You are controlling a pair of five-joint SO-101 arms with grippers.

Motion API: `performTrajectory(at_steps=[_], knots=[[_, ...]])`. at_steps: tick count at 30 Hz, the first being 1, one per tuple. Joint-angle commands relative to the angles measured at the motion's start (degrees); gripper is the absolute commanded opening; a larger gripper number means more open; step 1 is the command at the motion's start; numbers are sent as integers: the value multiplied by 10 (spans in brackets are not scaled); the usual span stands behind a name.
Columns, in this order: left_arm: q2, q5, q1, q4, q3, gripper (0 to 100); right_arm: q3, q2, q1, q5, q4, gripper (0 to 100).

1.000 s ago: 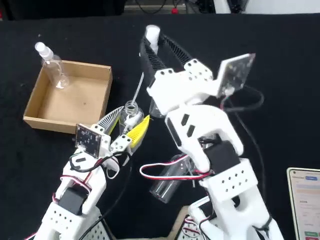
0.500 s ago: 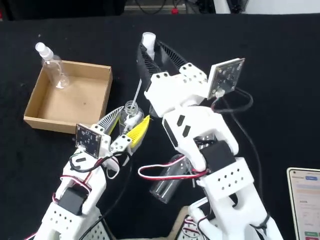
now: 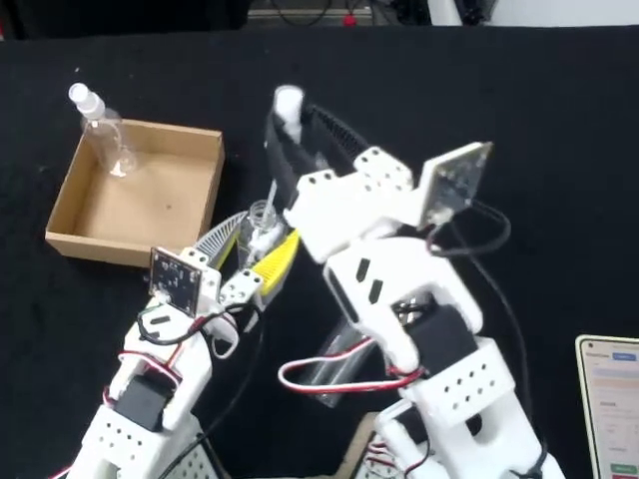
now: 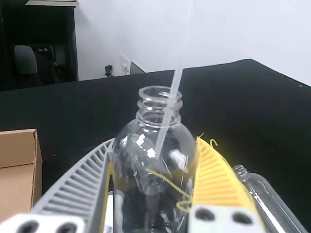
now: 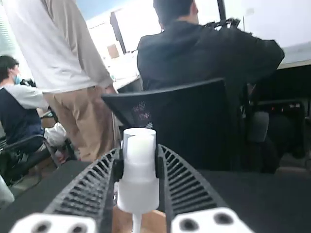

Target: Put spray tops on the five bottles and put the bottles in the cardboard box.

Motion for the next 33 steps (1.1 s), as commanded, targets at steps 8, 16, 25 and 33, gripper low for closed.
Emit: performTrajectory(at_steps=[8, 16, 25, 33], knots=[[-5, 4, 7, -11, 13, 112, -29, -15, -19, 52, 2, 11], [-5, 4, 7, -11, 13, 112, 15, -15, -43, 55, 2, 11], [-6, 4, 3, 2, 13, 109, 65, -18, -41, 55, 6, 11], [-9, 4, 4, 10, 13, 112, 58, -50, -43, 55, 83, 11]])
